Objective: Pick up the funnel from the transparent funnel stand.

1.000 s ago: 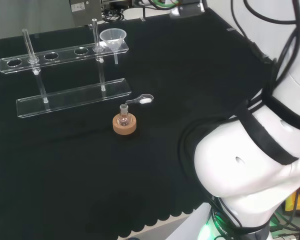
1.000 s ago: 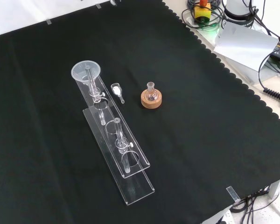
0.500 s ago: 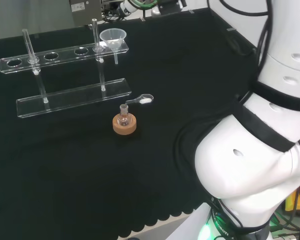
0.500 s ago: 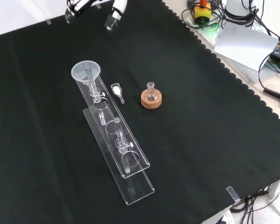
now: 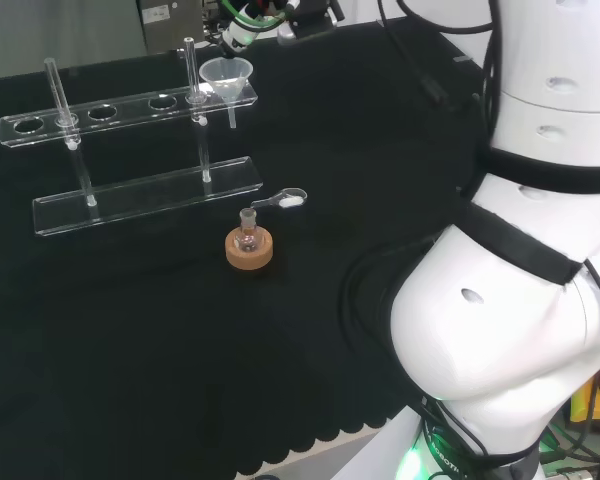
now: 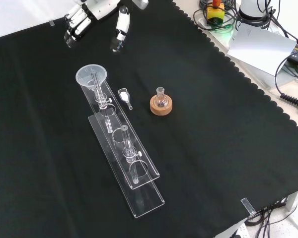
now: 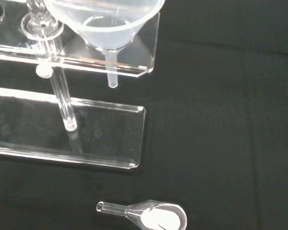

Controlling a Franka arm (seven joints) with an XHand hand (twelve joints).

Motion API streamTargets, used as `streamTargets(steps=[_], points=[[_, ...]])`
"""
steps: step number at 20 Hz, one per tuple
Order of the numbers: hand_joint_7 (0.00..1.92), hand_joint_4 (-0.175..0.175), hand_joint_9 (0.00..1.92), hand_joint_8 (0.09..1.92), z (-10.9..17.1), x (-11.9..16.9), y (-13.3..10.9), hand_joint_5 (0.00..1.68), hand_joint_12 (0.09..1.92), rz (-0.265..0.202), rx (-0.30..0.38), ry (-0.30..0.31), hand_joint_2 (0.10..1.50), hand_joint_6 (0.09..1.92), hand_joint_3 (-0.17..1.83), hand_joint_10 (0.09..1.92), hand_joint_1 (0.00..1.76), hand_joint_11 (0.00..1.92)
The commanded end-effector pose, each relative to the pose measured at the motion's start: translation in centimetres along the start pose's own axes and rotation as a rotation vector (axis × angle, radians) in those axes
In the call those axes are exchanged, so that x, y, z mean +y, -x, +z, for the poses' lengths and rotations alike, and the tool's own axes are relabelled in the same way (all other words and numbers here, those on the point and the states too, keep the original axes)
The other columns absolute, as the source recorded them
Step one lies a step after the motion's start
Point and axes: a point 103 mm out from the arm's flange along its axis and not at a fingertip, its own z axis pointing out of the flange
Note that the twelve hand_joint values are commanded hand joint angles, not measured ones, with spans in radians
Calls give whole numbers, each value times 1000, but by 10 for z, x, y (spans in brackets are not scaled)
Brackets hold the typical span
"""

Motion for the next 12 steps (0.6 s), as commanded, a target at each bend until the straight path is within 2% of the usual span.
streamTargets(steps=[1,7,12], points=[[0,-2,125,503,9,18,-15,127,1563,-27,-30,-72,854,87,221,824,495,152],[0,3,111,453,13,31,-21,103,1565,-56,-40,-111,816,87,221,850,514,213],[0,8,105,406,16,37,-29,71,1557,-63,-71,-134,784,87,223,870,544,276]])
